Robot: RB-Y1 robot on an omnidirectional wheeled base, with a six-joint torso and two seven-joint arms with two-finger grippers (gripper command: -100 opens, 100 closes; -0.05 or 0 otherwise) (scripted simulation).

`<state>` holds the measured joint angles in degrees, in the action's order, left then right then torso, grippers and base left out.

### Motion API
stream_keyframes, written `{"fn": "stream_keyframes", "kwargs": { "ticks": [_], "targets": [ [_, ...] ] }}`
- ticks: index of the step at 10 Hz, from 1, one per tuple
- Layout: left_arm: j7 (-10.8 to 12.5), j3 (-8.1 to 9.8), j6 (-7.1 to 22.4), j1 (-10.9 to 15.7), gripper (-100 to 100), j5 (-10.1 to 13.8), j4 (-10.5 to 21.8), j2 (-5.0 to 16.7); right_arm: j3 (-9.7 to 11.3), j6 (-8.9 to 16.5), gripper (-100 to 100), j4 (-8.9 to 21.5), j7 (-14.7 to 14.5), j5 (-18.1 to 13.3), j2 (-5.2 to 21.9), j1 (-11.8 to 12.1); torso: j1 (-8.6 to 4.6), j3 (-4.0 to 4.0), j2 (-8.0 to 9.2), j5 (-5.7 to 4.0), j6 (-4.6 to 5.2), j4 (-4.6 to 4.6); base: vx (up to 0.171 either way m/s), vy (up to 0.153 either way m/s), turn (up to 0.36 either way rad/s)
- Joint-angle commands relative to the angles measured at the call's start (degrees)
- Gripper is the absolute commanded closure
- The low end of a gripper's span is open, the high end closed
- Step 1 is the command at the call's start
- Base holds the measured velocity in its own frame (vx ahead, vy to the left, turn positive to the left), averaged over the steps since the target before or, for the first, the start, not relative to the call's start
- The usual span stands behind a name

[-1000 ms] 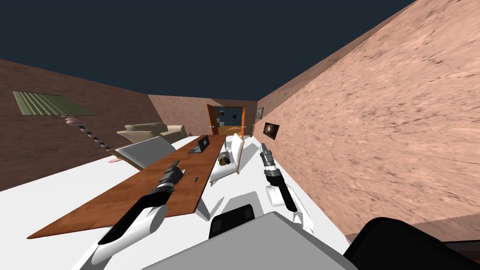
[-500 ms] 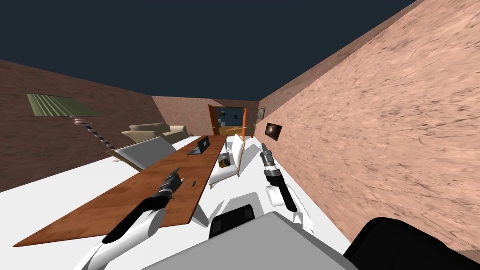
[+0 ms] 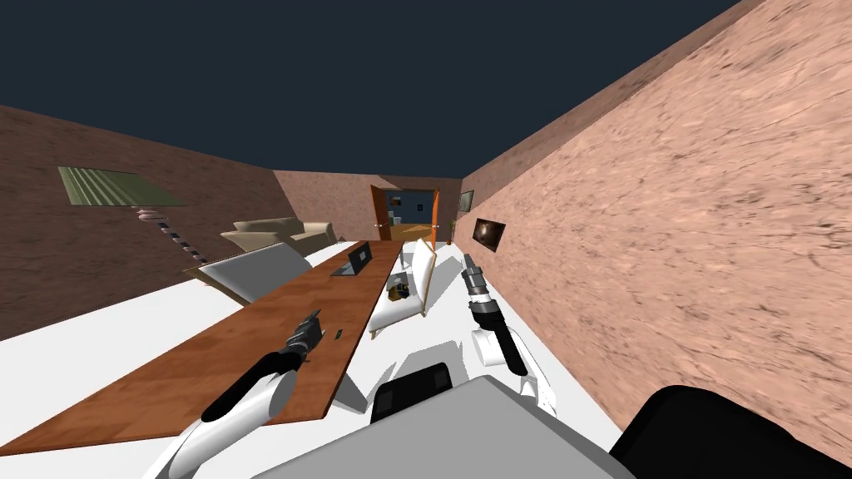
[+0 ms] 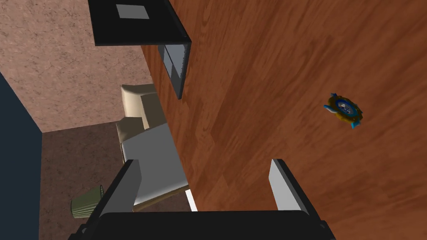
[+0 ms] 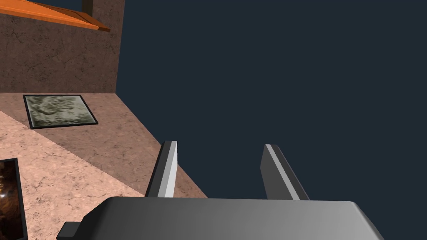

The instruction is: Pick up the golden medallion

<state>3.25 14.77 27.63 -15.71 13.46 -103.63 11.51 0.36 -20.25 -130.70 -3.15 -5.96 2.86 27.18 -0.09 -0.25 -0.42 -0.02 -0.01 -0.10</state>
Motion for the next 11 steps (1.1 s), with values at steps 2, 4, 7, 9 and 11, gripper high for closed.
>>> {"fn": "stream_keyframes", "kwargs": {
  "ticks": [2,4,7,9,11],
  "targets": [
    [-1.00,0.46,4.11,-0.63,-100,-0.31,0.93,-0.70,0.00,0.00,0,0.00,0.00,0.00,0.00,0.00,0.05,0.01,0.03,0.00,0.01,0.00,0.100,-0.017,0.027],
    [-1.59,0.71,6.35,-0.74,-100,-0.43,2.20,-0.95,0.00,0.00,0,0.00,0.00,0.00,0.00,0.00,0.08,-0.04,-0.06,0.02,0.01,-0.01,0.114,-0.019,0.038],
    [-3.20,1.41,11.55,-1.03,-100,-0.75,5.57,-1.47,0.00,0.00,0,0.00,0.00,0.00,0.00,0.00,0.03,0.00,0.01,0.00,0.01,0.00,0.112,-0.037,0.046],
    [-4.06,1.81,14.42,-1.16,-100,-0.91,7.38,-1.59,0.00,0.00,0,0.00,0.00,0.00,0.00,0.00,-0.13,-0.07,-0.11,-0.03,0.01,-0.03,0.141,-0.062,0.044],
    [-4.72,2.13,16.69,-1.24,-100,-1.02,8.80,-1.54,0.00,0.00,0,0.00,0.00,0.00,0.00,0.00,0.04,-0.03,-0.04,0.00,0.01,-0.01,0.100,-0.020,0.030]
  ]
}}
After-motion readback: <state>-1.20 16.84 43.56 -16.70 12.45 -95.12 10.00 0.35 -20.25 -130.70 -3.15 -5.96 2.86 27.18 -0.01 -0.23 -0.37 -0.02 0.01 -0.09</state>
